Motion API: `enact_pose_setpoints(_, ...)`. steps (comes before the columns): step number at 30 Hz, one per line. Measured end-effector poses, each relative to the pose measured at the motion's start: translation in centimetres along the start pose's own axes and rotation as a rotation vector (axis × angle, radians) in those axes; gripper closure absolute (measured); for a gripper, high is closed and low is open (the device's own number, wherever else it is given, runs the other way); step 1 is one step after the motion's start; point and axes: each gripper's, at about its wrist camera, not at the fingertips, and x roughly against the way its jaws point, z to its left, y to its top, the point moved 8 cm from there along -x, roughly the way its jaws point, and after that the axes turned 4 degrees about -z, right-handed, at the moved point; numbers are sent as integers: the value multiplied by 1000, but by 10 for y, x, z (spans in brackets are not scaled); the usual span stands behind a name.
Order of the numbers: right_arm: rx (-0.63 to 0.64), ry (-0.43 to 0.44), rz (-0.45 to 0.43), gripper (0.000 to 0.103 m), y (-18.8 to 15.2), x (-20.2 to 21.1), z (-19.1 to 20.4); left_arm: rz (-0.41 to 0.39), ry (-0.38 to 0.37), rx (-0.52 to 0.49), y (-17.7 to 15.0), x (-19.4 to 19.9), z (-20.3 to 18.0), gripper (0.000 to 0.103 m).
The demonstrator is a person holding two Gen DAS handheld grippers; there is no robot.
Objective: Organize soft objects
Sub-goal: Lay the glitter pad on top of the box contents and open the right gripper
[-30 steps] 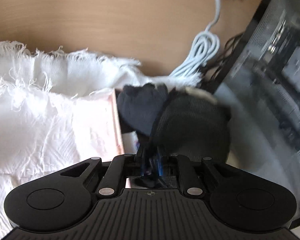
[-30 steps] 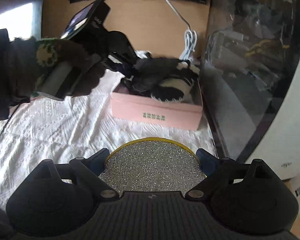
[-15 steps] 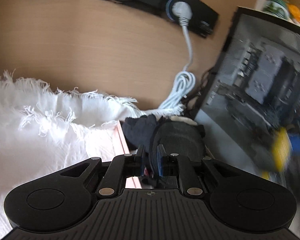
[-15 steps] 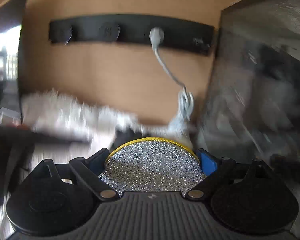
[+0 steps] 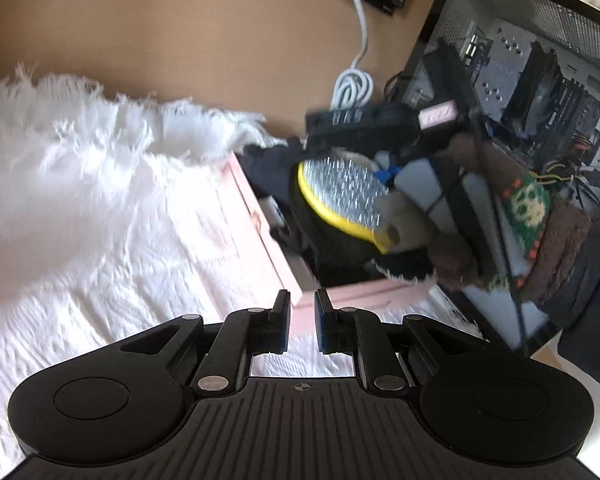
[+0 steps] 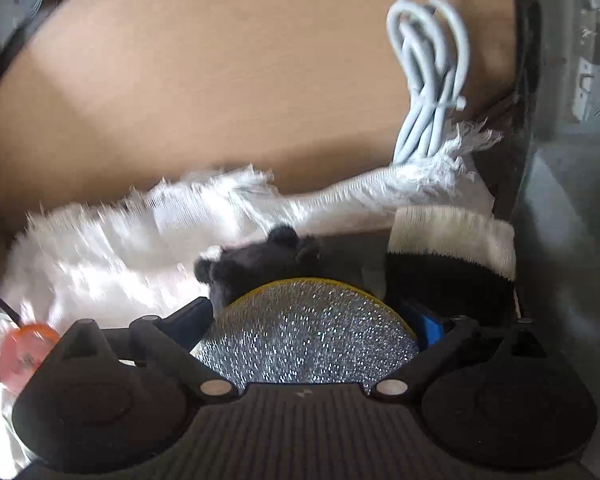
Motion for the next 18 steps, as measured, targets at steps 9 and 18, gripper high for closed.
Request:
enact_pose_setpoints(9, 239, -201, -286, 4, 11, 60, 30, 9, -60, -14, 3, -12, -18, 89)
enact_pose_setpoints(18, 216, -140, -219, 4, -76, 106, 31, 108, 125, -20, -33, -2, -11, 89)
